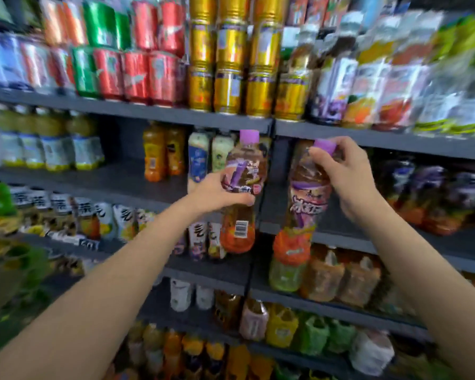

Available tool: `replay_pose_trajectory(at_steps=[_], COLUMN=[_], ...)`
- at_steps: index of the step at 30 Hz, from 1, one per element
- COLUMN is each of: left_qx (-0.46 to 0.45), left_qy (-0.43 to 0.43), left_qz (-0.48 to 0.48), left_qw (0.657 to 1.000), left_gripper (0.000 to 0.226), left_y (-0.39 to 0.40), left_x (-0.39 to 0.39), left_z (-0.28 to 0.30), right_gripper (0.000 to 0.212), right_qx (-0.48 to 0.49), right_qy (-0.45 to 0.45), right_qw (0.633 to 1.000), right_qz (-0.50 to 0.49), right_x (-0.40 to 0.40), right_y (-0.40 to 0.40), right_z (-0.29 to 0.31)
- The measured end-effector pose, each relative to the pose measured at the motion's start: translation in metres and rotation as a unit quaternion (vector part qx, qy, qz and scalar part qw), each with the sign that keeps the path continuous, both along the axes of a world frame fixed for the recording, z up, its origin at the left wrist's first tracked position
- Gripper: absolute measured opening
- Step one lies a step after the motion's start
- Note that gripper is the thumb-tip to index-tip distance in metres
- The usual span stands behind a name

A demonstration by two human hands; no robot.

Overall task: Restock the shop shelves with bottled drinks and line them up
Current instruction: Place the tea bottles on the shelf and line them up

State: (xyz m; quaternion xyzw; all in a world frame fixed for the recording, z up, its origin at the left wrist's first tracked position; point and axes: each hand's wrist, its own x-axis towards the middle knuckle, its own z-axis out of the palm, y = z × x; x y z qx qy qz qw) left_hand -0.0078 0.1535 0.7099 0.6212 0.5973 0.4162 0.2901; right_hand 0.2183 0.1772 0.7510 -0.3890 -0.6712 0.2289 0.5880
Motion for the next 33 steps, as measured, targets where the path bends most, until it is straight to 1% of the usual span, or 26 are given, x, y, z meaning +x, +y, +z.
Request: replay_pose_trajectory(at_steps=[1, 2, 3, 4, 5, 6, 8, 9, 12, 14, 17, 20, 23, 25, 27, 29, 31, 33], left_qx=[0.005, 0.015, 0.025, 0.038, 0.051, 0.058, 0.067, 0.074, 0.087, 0.089, 0.087, 0.069, 0.055, 0.047, 0.032, 0.03, 0.031, 0.03], left_qy=[0.002, 0.0, -0.007, -0.017, -0.027, -0.035, -0.046, -0.043, -0.011, -0.002, -0.006, -0.01, -0.023, -0.047, -0.063, -0.052, -0.029, -0.024], left_qz=[0.004, 0.014, 0.016, 0.01, 0.011, 0.014, 0.016, 0.022, 0.036, 0.047, 0.053, 0.054, 0.063, 0.071, 0.068, 0.064, 0.056, 0.047], left_qw=[1.0, 1.0, 1.0, 0.999, 0.998, 0.998, 0.997, 0.996, 0.995, 0.995, 0.995, 0.996, 0.996, 0.995, 0.995, 0.996, 0.998, 0.998], left_gripper=[0.057, 0.049, 0.051, 0.061, 0.07, 0.069, 0.053, 0.05, 0.057, 0.062, 0.064, 0.061, 0.057, 0.057, 0.06, 0.06, 0.062, 0.064], left_y=[0.005, 0.011, 0.018, 0.026, 0.033, 0.039, 0.047, 0.052, 0.065, 0.075, 0.091, 0.109, 0.126, 0.139, 0.151, 0.16, 0.168, 0.175], left_x=[0.027, 0.055, 0.08, 0.105, 0.127, 0.146, 0.18, 0.194, 0.225, 0.239, 0.255, 0.27, 0.29, 0.301, 0.31, 0.316, 0.321, 0.327], left_z=[0.004, 0.005, 0.003, -0.001, -0.004, -0.005, -0.006, -0.005, -0.004, -0.006, -0.013, -0.02, -0.024, -0.026, -0.025, -0.024, -0.023, -0.024], right_gripper=[0.017, 0.017, 0.019, 0.019, 0.019, 0.021, 0.027, 0.027, 0.03, 0.03, 0.032, 0.037, 0.053, 0.066, 0.081, 0.091, 0.092, 0.09], right_qx=[0.0, -0.006, -0.012, -0.015, -0.01, 0.01, 0.055, 0.082, 0.145, 0.151, 0.108, 0.077, 0.041, 0.017, 0.001, -0.049, -0.089, -0.107], right_qy=[0.02, 0.046, 0.071, 0.092, 0.094, 0.081, 0.033, 0.011, -0.025, -0.035, -0.016, -0.005, -0.024, -0.061, -0.117, -0.141, -0.162, -0.174], right_qw=[1.0, 0.999, 0.997, 0.995, 0.994, 0.992, 0.987, 0.985, 0.971, 0.964, 0.964, 0.962, 0.97, 0.978, 0.98, 0.977, 0.966, 0.957], right_qz=[0.0, -0.004, -0.017, -0.034, -0.061, -0.093, -0.144, -0.153, -0.189, -0.215, -0.243, -0.261, -0.24, -0.2, -0.159, -0.152, -0.182, -0.206], right_x=[0.025, 0.052, 0.079, 0.106, 0.131, 0.152, 0.184, 0.197, 0.229, 0.247, 0.269, 0.28, 0.279, 0.274, 0.271, 0.276, 0.285, 0.292], right_y=[0.003, 0.009, 0.017, 0.023, 0.032, 0.04, 0.05, 0.052, 0.056, 0.068, 0.1, 0.12, 0.134, 0.139, 0.142, 0.142, 0.145, 0.152], right_z=[-0.001, -0.003, -0.006, -0.009, -0.011, -0.011, -0.012, -0.011, -0.011, -0.018, -0.034, -0.033, -0.028, -0.037, -0.058, -0.075, -0.083, -0.085])
